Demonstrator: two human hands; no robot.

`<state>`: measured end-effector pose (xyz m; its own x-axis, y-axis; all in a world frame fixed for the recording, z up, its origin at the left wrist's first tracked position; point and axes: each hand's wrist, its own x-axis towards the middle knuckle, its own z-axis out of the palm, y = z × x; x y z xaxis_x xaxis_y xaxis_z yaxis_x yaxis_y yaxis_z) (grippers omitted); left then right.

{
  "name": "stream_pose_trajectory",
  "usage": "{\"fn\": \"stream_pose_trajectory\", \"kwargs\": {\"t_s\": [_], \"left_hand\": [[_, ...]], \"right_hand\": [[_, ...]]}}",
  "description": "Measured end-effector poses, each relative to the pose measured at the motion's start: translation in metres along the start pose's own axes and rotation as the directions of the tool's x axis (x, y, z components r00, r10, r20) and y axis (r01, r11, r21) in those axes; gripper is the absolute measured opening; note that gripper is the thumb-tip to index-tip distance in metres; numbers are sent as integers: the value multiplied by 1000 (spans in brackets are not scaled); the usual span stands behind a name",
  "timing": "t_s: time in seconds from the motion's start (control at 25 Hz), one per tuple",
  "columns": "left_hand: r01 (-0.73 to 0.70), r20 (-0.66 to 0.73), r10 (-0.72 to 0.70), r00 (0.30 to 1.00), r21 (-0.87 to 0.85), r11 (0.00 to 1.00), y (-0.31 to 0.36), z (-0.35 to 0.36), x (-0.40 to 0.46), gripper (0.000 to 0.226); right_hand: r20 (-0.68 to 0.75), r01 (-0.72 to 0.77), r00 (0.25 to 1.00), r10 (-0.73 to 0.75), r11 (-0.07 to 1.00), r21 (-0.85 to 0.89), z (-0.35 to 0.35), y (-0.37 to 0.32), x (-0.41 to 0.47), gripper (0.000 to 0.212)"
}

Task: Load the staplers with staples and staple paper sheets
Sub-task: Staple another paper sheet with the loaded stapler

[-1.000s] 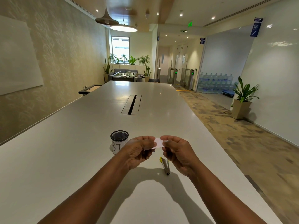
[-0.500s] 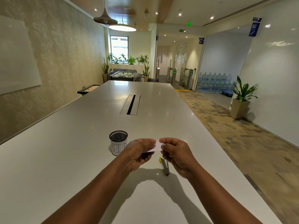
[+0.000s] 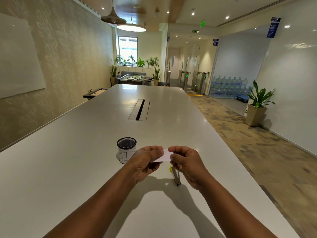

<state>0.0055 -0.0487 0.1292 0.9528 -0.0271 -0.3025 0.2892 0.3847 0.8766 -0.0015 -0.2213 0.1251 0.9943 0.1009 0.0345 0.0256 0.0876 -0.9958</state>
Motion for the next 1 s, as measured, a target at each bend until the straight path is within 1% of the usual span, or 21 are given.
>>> {"fn": "stream_pose_trajectory", "kwargs": {"t_s": [0.08,0.16,0.28,0.36,0.4,0.52,0.56,0.68,0.8,0.88,0.92,1.0], "left_hand": [[-27,52,23,998,73,997,-1,-4,-1,25],[-37,57,31,998,107,994,-2,-6,0,29],[-34,-23,35,999,44,998,-5,-6,4,15],[-37,-61,38,997,17,999,-7,-8,8,12],[-42,-49,43,998,27,999,-7,-11,9,17],[-59,29,57,998,99,993,-12,-22,14,49],[-70,37,66,997,129,989,-14,-27,17,56],[-119,-5,122,992,184,976,-21,-42,27,63],[-167,-66,187,980,240,956,-30,-63,36,59],[-179,-127,230,965,326,928,-37,-81,42,54],[-174,-166,259,952,405,897,-40,-91,46,52],[-127,-231,322,918,599,791,-47,-110,53,46]], "right_hand": [[-21,1,1000,-1,1000,-1,0,1,1,21],[-33,11,999,-11,1000,-17,2,3,1,21],[-14,20,1000,-21,998,-53,5,5,3,22],[3,21,1000,-21,997,-72,7,7,5,24],[5,22,1000,-22,997,-77,7,8,6,26],[-5,32,999,-32,996,-87,6,13,11,36],[-17,33,999,-34,995,-96,6,16,13,37],[-98,34,994,-52,983,-179,9,27,21,31],[-164,44,982,-95,956,-289,14,39,32,22],[-177,66,975,-136,934,-350,17,43,41,21],[-178,81,972,-155,927,-367,19,43,47,22],[-162,118,967,-199,905,-408,28,40,60,25]]}}
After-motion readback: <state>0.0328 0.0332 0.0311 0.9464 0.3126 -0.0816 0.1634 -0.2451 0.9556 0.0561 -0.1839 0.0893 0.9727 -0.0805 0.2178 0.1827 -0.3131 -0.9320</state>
